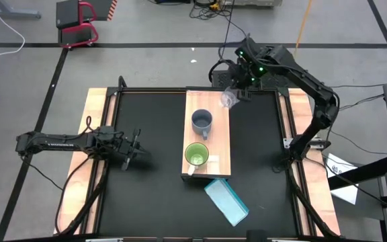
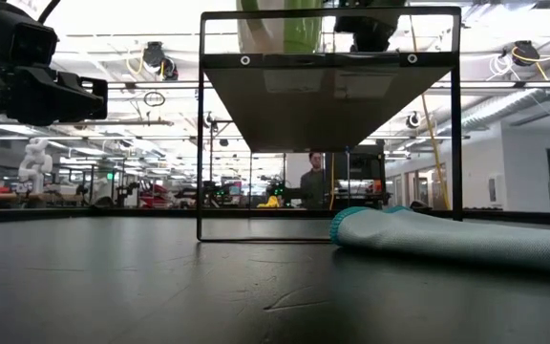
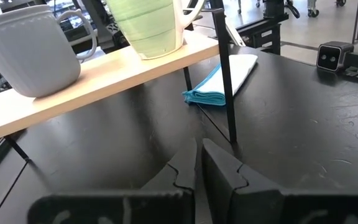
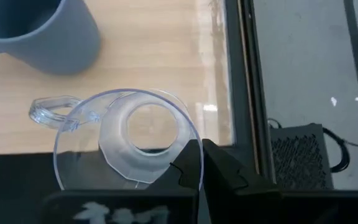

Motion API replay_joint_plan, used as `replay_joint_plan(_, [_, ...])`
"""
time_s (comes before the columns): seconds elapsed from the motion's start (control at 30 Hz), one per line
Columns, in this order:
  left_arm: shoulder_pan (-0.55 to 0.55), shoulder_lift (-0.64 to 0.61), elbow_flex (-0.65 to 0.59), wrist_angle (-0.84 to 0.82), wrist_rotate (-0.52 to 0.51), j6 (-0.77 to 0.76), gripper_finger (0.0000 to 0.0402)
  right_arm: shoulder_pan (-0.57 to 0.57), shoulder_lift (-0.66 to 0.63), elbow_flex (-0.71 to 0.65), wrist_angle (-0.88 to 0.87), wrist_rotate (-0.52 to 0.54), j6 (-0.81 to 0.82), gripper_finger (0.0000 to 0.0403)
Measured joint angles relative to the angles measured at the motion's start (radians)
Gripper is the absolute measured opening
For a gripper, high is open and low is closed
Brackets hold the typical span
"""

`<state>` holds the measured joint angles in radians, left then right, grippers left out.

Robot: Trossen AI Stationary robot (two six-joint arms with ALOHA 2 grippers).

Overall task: Stack small to large cups/mugs on shelf
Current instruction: Put the transparent mug on the shelf

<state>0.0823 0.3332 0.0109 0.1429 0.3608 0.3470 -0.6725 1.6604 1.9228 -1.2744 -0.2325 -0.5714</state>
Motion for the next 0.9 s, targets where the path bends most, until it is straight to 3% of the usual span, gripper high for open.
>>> replay_joint_plan(0.27, [0.000, 0.000, 0.000, -0.013, -0.004, 0.019, 0.0026, 0.038, 0.043, 0.000, 0.013, 0.053, -0.031, 0.0000])
replay_joint_plan(0.9, [0.000, 0.000, 0.000, -0.022, -0.005, 0.042, 0.0026, 0.086, 0.089, -0.002, 0.051, 0.054, -0.026, 0.0000])
